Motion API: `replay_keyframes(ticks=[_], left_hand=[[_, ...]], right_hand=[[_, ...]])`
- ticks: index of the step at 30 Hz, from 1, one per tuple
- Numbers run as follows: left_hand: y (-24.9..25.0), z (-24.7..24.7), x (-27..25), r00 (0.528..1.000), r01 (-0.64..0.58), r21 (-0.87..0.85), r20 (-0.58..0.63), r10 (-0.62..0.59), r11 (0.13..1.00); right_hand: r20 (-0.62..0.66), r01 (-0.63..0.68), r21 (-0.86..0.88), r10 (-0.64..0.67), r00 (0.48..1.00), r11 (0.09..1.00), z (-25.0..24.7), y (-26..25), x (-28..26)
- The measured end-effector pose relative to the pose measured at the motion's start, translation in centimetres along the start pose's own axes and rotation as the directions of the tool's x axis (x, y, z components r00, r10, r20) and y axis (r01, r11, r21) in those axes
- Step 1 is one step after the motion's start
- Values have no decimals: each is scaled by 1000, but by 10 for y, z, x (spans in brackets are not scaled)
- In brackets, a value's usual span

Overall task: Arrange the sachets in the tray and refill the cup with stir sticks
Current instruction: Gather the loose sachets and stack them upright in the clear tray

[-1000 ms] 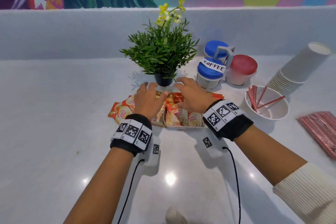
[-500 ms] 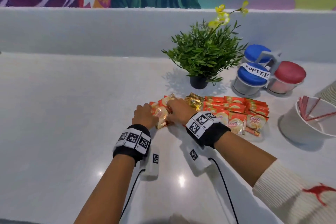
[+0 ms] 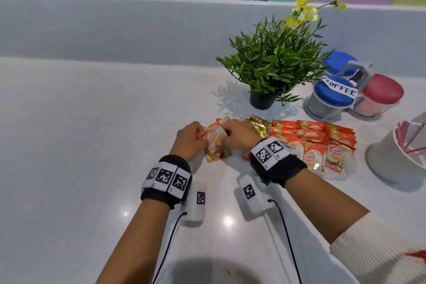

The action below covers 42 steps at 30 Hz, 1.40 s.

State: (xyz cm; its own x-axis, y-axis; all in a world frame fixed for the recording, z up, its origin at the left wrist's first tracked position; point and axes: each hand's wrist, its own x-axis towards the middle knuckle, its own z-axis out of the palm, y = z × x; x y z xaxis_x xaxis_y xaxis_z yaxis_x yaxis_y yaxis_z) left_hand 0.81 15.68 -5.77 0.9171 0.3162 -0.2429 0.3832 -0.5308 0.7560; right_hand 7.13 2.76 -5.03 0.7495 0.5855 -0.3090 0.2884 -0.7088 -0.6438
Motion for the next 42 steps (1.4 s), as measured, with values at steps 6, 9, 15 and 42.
replay_keyframes(ticks=[6,9,15,42], left_hand=[[9,-17,9,996,-86,-289,-57,72,953],[7,-20,8,996,-59,-506,-81,20,860],[-4,-23,4,989,54,-675,-64,-131,736],[-11,-18,-4,976,146,-839,37,-213,524]], right_hand=[[-50,-19,222,31,998,975,-7,-7,10],[-133,14,-11,-16,991,1000,-8,-4,15],[22,4,-379,5,1000,926,-9,13,29],[-88,-25,-230,5,996,973,-30,16,23]])
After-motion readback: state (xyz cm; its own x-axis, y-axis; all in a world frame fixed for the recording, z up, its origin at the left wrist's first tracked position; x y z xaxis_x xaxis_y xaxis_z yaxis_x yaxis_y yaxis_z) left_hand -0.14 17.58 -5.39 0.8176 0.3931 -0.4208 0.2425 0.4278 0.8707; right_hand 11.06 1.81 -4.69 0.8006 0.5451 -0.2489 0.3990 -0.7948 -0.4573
